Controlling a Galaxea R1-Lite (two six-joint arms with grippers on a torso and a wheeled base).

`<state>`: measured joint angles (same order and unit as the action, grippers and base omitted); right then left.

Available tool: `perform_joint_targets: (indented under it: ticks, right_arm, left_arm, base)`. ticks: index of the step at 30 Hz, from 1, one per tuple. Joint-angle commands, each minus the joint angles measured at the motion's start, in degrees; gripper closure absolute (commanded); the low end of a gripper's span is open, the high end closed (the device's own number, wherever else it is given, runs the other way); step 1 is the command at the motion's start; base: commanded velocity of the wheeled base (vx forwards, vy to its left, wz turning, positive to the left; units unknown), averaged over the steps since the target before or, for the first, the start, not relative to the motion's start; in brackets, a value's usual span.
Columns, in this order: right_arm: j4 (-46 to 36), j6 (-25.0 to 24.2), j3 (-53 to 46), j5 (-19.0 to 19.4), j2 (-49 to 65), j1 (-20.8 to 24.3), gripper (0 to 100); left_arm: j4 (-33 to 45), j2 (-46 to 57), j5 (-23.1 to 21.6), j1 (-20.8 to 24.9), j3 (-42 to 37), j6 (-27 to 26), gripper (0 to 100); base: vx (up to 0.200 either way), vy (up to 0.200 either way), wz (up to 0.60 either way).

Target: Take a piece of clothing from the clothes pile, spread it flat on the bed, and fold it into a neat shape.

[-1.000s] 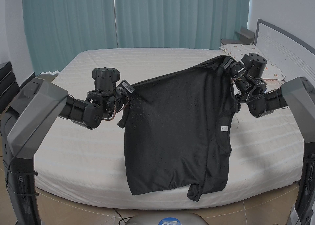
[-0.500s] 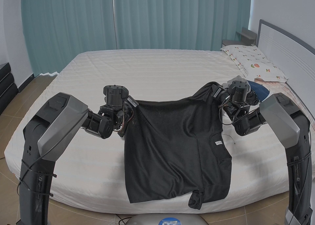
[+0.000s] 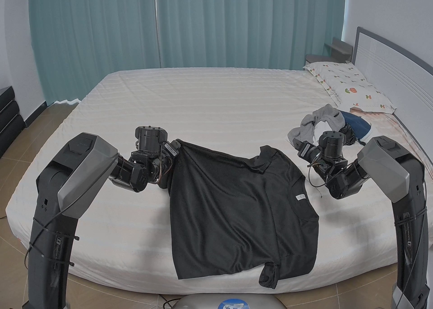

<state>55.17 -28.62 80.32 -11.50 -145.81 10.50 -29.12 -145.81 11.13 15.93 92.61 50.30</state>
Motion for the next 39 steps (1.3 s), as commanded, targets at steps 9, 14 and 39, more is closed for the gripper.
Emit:
perform_joint_targets:
  ticks: [9, 14, 39]
  right_arm:
    - [1.3, -1.0, -17.7, 5.5, 8.4, -1.6, 0]
    - [3.7, -3.6, -22.2, 5.5, 8.5, -1.5, 0]
    - [9.6, -5.0, -42.2, 11.0, 11.8, -2.1, 0]
  left_arm:
    - [12.1, 2.3, -4.4, -5.1, 14.2, 9.0, 0]
    - [20.9, -1.1, -4.3, -5.0, 22.0, 10.5, 0]
    - [21.5, 0.4, -5.0, -6.1, 5.8, -5.2, 0]
  base:
    - [0.000, 0.000, 0.00]
    - [0.000, 0.000, 0.00]
    - [0.000, 0.000, 0.00]
